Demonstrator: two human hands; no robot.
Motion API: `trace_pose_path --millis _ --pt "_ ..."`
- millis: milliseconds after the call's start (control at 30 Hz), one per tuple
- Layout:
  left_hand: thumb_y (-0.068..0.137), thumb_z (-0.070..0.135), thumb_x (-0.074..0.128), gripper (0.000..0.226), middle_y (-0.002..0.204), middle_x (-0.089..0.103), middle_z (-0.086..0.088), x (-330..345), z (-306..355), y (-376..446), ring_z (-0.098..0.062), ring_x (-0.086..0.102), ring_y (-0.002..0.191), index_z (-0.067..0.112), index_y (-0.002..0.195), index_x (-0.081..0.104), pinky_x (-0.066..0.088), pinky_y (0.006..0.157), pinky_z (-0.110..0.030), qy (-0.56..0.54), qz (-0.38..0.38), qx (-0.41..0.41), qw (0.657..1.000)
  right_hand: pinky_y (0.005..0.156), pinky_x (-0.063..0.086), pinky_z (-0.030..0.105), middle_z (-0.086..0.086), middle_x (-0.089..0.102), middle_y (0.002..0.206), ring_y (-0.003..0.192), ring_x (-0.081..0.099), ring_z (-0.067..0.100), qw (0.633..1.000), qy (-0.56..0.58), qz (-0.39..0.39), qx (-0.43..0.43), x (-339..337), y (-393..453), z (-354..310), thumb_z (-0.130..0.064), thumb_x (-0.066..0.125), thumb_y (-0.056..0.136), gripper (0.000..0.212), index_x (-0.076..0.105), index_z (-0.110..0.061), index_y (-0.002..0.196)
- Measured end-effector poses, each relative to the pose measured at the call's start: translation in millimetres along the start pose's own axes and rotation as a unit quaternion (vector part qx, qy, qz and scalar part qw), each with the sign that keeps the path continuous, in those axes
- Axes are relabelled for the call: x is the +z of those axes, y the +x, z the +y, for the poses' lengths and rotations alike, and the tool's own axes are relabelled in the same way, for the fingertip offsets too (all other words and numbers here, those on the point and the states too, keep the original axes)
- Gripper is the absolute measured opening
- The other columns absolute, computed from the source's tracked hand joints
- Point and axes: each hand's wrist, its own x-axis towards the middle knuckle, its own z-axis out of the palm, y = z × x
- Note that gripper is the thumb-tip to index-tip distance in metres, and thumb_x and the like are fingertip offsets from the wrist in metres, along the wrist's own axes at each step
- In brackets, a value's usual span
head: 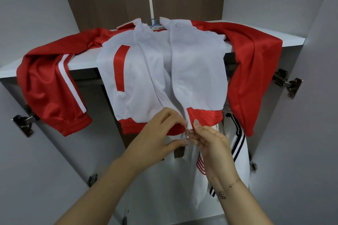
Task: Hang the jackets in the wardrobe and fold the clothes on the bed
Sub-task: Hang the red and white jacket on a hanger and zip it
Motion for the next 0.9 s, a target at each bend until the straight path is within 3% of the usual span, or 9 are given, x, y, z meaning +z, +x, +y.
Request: trace_pose_path --millis 167,267,400,533,733,900 --pt "0.085 0.028 0.073 0.029 0.103 0.065 -0.005 17 1 -8 -0.010 0.060 0.093 0.006 0.102 0.068 0.052 0.086 -0.018 0.054 0.092 0.013 0.994 0.082 0.057 0.026 0.022 0.070 0.085 0.084 0.068 0.026 1.000 0.018 -0.013 0.019 2 -5 -1 -0.027 0.071 0.079 0.029 0.072 0.002 0.076" --pt "0.087 0.019 0.066 0.023 0.099 0.073 -0.010 19 -5 -14 -0.015 0.067 0.095 0.001 0.100 0.074 0.052 0.093 -0.022 0.091 0.142 0.051 0.984 0.080 0.057 0.023 0.020 0.072 0.082 0.081 0.069 0.023 1.000 0.015 -0.010 0.016 1 -7 -2 -0.026 0.070 0.081 0.030 0.071 0.004 0.076" --pt "0.092 0.021 0.056 0.025 0.099 0.072 -0.007 13 -4 -12 -0.010 0.062 0.095 0.004 0.100 0.073 0.044 0.097 -0.012 0.073 0.105 0.029 0.991 0.072 0.054 0.016 0.013 0.072 0.075 0.074 0.070 0.016 1.000 -0.010 -0.001 -0.006 1 -9 0 -0.030 0.070 0.078 0.027 0.073 -0.004 0.069" --pt "0.089 0.038 0.065 0.031 0.103 0.066 0.002 12 5 -8 -0.004 0.059 0.095 0.010 0.102 0.068 0.048 0.087 -0.013 0.007 0.079 -0.027 0.997 0.086 0.052 0.028 0.017 0.072 0.083 0.084 0.070 0.023 1.000 -0.003 0.000 -0.002 0 -11 2 -0.030 0.070 0.081 0.028 0.074 -0.003 0.075" --pt "0.084 0.018 0.074 0.024 0.102 0.070 -0.004 16 4 -10 -0.012 0.066 0.093 0.006 0.104 0.071 0.050 0.089 -0.015 0.046 0.093 -0.019 0.994 0.088 0.051 0.032 0.027 0.070 0.090 0.087 0.069 0.029 1.000 0.013 -0.005 0.003 -1 -8 0 -0.027 0.071 0.081 0.038 0.069 0.011 0.084" --pt "0.090 0.027 0.068 0.027 0.105 0.070 -0.002 21 9 -13 -0.005 0.062 0.096 0.007 0.108 0.070 0.047 0.090 -0.010 0.027 0.120 -0.039 0.992 0.085 0.051 0.027 0.019 0.071 0.080 0.079 0.068 0.019 1.000 0.003 -0.004 -0.017 -2 -10 3 -0.028 0.070 0.080 0.043 0.065 0.015 0.080"
